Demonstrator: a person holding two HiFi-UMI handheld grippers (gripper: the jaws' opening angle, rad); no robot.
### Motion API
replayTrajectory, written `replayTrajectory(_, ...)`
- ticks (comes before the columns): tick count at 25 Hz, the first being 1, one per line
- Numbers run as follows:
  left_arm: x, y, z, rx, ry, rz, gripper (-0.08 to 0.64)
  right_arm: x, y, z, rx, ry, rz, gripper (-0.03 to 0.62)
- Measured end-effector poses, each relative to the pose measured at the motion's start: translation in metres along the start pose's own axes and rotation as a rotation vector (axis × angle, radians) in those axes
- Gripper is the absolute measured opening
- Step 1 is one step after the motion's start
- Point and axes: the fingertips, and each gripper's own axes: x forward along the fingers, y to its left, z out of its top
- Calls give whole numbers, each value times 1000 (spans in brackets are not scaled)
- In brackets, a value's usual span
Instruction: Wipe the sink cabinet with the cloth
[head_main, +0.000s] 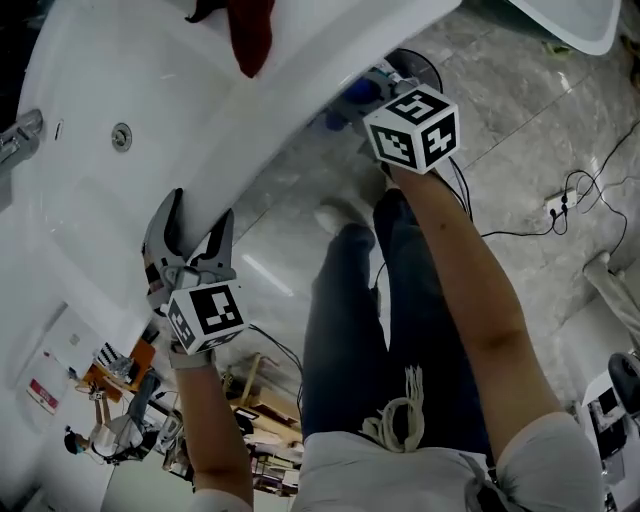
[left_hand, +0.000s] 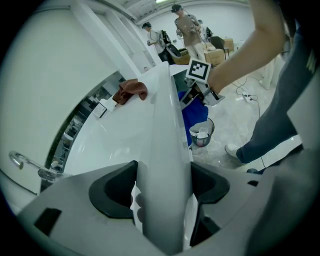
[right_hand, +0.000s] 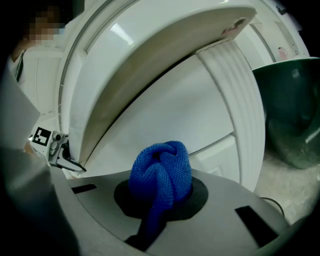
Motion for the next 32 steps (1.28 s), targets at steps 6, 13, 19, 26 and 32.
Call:
replayTrajectory(6,2,1,-2,1,15,7,308,-15,-30,16,25,-24,-10,34)
replayTrajectory(13,2,1,-3,-10,31,4,311,-35,-68,34,52,-45,-41,34)
replayTrajectory(19,5,0,-1,-14,36,2,311,-38,-72,37,66,-41,-37,34)
replayTrajectory(26,7,-1,-3,-8,35,3,311,-54,-59,33,85,-51,-82,34)
replayTrajectory(32,10,-4,-4,-14,28,6,311,-79,-30,36,86,-43,-99,34)
